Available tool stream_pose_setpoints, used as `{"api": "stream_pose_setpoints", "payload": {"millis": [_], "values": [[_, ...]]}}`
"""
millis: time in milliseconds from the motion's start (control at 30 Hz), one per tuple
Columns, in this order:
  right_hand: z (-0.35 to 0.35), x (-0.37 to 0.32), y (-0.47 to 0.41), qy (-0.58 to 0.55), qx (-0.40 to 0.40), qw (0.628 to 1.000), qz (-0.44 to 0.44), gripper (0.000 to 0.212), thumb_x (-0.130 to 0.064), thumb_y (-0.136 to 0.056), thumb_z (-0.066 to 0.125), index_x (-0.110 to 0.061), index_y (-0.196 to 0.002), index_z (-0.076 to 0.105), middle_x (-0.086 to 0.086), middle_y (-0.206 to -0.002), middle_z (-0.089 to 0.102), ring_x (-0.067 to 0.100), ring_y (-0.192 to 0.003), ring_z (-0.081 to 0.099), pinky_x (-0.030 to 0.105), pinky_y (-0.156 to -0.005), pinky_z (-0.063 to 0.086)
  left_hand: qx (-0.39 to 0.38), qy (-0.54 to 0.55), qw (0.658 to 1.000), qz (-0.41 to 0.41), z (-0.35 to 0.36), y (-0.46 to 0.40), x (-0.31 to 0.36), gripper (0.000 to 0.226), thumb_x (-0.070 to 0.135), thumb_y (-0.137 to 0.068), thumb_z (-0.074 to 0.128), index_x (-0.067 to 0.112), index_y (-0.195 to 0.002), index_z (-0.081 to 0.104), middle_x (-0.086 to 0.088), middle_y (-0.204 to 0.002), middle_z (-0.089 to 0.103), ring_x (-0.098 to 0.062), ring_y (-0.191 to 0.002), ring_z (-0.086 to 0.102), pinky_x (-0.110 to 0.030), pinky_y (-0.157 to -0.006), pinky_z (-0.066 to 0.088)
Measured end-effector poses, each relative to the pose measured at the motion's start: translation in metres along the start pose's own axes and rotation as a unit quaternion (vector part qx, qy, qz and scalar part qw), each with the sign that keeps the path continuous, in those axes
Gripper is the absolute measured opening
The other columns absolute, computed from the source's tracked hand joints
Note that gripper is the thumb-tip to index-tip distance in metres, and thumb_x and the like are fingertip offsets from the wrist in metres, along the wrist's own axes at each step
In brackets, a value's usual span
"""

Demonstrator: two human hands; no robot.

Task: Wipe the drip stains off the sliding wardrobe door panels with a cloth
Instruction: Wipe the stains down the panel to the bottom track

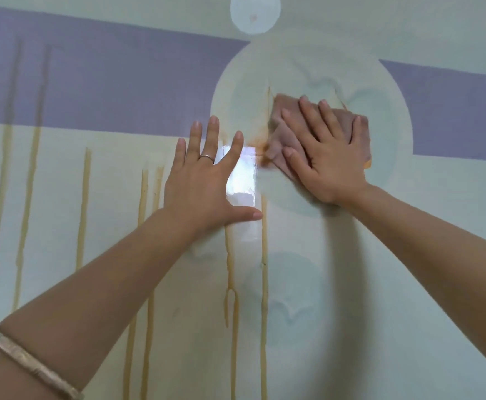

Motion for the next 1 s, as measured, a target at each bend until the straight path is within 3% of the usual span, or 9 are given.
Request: {"api": "stream_pose_setpoints", "payload": {"millis": [67, 100, 233, 300, 467, 633, 800, 933, 1000], "values": [[0.001, 0.003, 0.006, -0.02, 0.034, 0.992, 0.119, 0.068, -0.056, -0.087, 0.006, -0.038, -0.152, 0.014, -0.007, -0.162, 0.008, 0.019, -0.149, 0.001, 0.06, -0.111, -0.008, -0.003, 0.002, 1.0, -0.002, 0.001, 0.0, 0.0, 0.118, 0.081, -0.062, 0.05, 0.032, -0.146, -0.018, -0.009, -0.151, -0.031, -0.029, -0.139, -0.026, -0.039, -0.112, -0.014], [0.004, -0.01, 0.018, -0.029, 0.053, 0.99, 0.125, 0.066, -0.053, -0.089, 0.01, -0.036, -0.152, 0.019, -0.004, -0.162, 0.011, 0.021, -0.149, 0.004, 0.06, -0.111, -0.007, -0.004, 0.005, 1.0, -0.003, 0.001, 0.001, 0.0, 0.118, 0.082, -0.062, 0.05, 0.032, -0.146, -0.017, -0.009, -0.151, -0.03, -0.029, -0.14, -0.026, -0.039, -0.112, -0.014], [0.017, -0.067, 0.06, -0.026, 0.052, 0.996, -0.066, 0.055, -0.047, -0.094, 0.031, -0.03, -0.145, 0.041, 0.001, -0.155, 0.033, 0.023, -0.145, 0.022, 0.067, -0.109, 0.006, 0.002, 0.025, 1.0, -0.001, -0.003, 0.003, 0.003, 0.117, 0.085, -0.06, 0.043, 0.03, -0.148, -0.012, -0.01, -0.153, -0.025, -0.029, -0.141, -0.022, -0.04, -0.113, -0.011], [0.009, -0.049, 0.046, -0.014, 0.046, 0.995, -0.089, 0.055, -0.049, -0.094, 0.029, -0.03, -0.145, 0.041, 0.001, -0.155, 0.033, 0.024, -0.144, 0.023, 0.071, -0.107, 0.008, -0.01, 0.015, 1.0, -0.001, -0.002, 0.002, 0.003, 0.118, 0.081, -0.061, 0.049, 0.03, -0.147, -0.013, -0.01, -0.153, -0.026, -0.029, -0.14, -0.023, -0.04, -0.113, -0.011], [0.008, -0.006, 0.03, -0.028, 0.058, 0.991, 0.121, 0.064, -0.052, -0.091, 0.012, -0.035, -0.152, 0.022, -0.003, -0.162, 0.014, 0.023, -0.149, 0.007, 0.065, -0.109, -0.006, -0.017, -0.005, 1.0, -0.005, 0.001, 0.001, 0.001, 0.12, 0.08, -0.062, 0.053, 0.031, -0.146, -0.017, -0.009, -0.151, -0.029, -0.029, -0.14, -0.025, -0.038, -0.112, -0.013], [0.014, -0.037, 0.054, 0.01, 0.046, 0.993, -0.109, 0.057, -0.048, -0.093, 0.03, -0.027, -0.145, 0.042, 0.005, -0.154, 0.035, 0.026, -0.143, 0.025, 0.074, -0.104, 0.009, -0.01, 0.006, 1.0, -0.002, -0.001, 0.001, 0.002, 0.119, 0.08, -0.061, 0.051, 0.031, -0.147, -0.014, -0.011, -0.153, -0.026, -0.031, -0.141, -0.022, -0.04, -0.113, -0.011], [0.006, 0.04, 0.048, -0.005, 0.057, 0.986, 0.159, 0.065, -0.054, -0.091, 0.011, -0.034, -0.153, 0.02, -0.003, -0.162, 0.011, 0.023, -0.149, 0.004, 0.069, -0.107, -0.004, -0.013, -0.011, 1.0, -0.001, 0.003, 0.0, 0.001, 0.121, 0.083, -0.058, 0.047, 0.031, -0.146, -0.018, -0.01, -0.152, -0.028, -0.031, -0.14, -0.024, -0.039, -0.112, -0.012], [0.017, -0.01, 0.076, 0.003, 0.038, 0.999, -0.002, 0.058, -0.049, -0.095, 0.026, -0.028, -0.15, 0.03, 0.004, -0.158, 0.026, 0.029, -0.146, 0.018, 0.074, -0.104, 0.005, -0.016, 0.003, 1.0, -0.002, 0.001, 0.001, 0.002, 0.122, 0.084, -0.049, 0.034, 0.031, -0.147, -0.016, -0.01, -0.152, -0.027, -0.03, -0.14, -0.024, -0.04, -0.112, -0.012], [0.012, -0.003, 0.063, 0.007, 0.031, 0.999, -0.028, 0.059, -0.051, -0.094, 0.024, -0.031, -0.149, 0.029, 0.003, -0.158, 0.025, 0.027, -0.146, 0.017, 0.074, -0.103, 0.004, -0.014, 0.0, 1.0, 0.0, 0.0, 0.0, 0.001, 0.122, 0.084, -0.047, 0.033, 0.031, -0.146, -0.016, -0.01, -0.152, -0.027, -0.03, -0.14, -0.024, -0.04, -0.112, -0.012]]}}
Point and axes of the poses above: each hand's wrist, its own y-axis away from the middle knuckle, its own z-axis out of the palm, x = y × z, the point moved 9 cm from there along -y, towards the middle knuckle
